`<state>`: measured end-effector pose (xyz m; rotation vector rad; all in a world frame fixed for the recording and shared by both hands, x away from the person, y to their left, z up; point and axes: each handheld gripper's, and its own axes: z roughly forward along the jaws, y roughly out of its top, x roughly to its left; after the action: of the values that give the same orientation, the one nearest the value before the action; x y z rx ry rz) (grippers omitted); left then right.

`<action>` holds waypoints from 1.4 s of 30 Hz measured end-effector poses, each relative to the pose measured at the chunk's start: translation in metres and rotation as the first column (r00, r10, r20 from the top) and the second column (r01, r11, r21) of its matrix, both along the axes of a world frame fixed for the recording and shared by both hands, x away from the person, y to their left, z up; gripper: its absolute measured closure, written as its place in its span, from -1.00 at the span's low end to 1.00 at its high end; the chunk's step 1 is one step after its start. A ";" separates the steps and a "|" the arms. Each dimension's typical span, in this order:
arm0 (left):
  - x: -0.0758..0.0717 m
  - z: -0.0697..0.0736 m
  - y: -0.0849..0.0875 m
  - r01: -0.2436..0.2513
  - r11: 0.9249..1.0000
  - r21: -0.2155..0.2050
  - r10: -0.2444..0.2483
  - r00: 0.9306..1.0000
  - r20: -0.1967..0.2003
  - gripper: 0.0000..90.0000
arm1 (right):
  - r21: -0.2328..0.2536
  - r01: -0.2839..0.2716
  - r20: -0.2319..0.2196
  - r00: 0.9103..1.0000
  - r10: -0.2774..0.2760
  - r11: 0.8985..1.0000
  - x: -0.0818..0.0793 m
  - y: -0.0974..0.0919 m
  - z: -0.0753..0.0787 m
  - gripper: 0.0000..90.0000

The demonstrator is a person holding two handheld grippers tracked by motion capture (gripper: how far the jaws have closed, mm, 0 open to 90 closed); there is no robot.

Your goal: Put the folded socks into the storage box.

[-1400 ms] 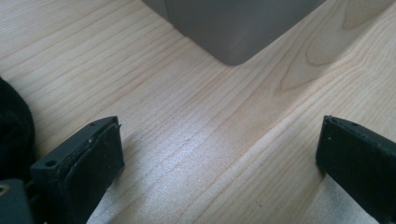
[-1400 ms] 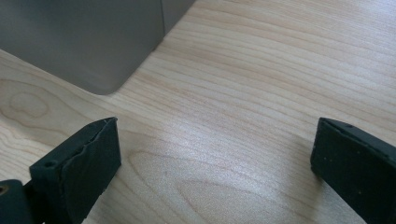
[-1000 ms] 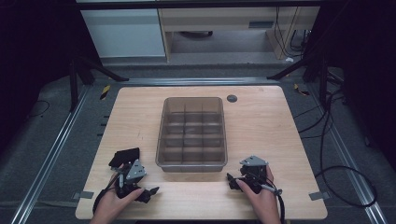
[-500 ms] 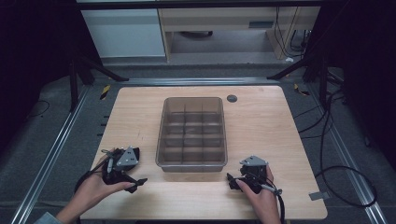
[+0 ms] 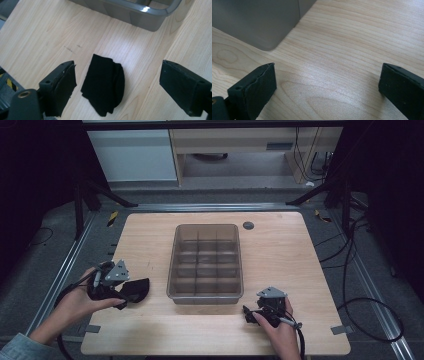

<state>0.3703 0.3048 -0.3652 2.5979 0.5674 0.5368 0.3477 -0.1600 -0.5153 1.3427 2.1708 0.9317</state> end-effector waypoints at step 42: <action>0.041 -0.060 0.006 0.092 0.976 0.196 -0.057 0.982 -0.178 -0.43 | 0.000 0.000 0.000 1.000 0.000 1.000 0.000 0.000 0.000 -0.96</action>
<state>0.4115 0.3108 -0.4256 2.8671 0.4892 0.3651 0.3477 -0.1600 -0.5153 1.3426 2.1708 0.9322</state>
